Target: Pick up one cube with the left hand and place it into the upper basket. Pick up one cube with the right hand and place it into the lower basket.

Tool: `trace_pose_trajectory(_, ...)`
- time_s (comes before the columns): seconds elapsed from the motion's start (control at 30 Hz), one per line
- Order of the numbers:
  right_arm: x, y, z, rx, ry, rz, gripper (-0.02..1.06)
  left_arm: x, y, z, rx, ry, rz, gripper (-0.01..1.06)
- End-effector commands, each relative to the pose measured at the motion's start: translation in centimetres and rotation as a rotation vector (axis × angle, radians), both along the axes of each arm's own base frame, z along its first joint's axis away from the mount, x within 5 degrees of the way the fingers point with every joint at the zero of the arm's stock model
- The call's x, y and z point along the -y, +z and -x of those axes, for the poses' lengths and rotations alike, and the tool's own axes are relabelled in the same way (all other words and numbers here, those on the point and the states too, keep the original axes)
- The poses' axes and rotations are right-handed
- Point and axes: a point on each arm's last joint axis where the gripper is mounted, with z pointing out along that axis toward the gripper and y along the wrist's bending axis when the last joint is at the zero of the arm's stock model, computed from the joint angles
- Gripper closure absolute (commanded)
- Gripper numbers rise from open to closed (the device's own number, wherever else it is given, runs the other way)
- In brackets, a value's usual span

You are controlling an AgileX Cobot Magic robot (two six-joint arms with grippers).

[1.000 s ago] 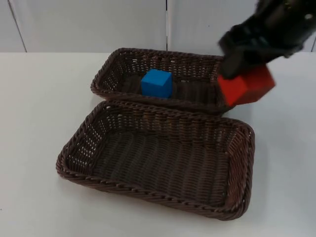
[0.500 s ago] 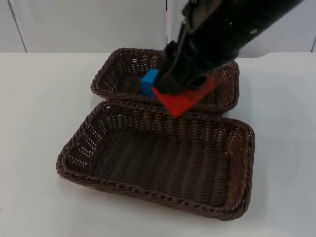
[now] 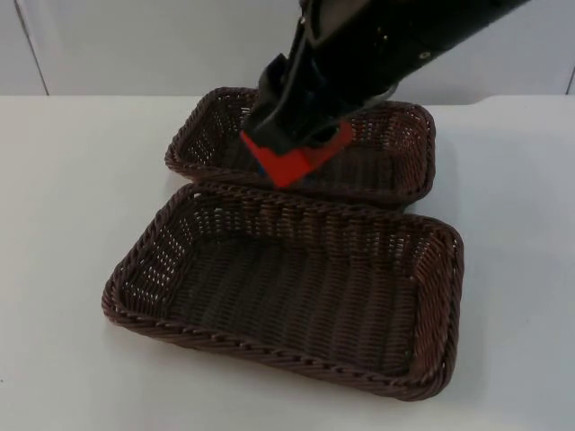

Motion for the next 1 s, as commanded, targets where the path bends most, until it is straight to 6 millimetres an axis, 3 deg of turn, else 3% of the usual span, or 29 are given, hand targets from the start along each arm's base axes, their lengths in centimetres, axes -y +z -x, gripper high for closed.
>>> trace_pose_trajectory(0.0, -0.6, -0.4, -0.3, 0.025, -0.003, -0.029, 1.05, 0.0, -0.2, 0.0, -0.006, -0.006, 0.005, 0.17)
trace_pose_trajectory(0.17, -1.5, -2.6, -1.1, -0.014, -0.049, -0.072, 1.05, 0.0, -0.2, 0.0, -0.006, -0.005, 0.003, 0.17)
trace_pose_trajectory(0.27, -2.3, -5.0, -1.9, -0.05, -0.095, -0.099, 1.05, 0.0, -0.2, 0.0, -0.006, -0.005, 0.003, 0.17)
trace_pose_trajectory(0.67, -3.1, -12.3, -3.1, -0.099, -0.123, -0.022, 1.05, 0.0, -0.2, 0.0, -0.006, -0.005, 0.003, 0.17)
trace_pose_trajectory(0.9, -3.1, -13.7, -3.0, -0.137, -0.136, -0.001, 1.04, 0.0, -0.2, 0.0, -0.006, -0.005, 0.003, 0.17)
trace_pose_trajectory(0.97, -3.1, -13.7, -3.0, -0.139, -0.136, 0.0, 0.99, 0.0, -0.2, 0.0, -0.006, -0.005, 0.003, 0.17)
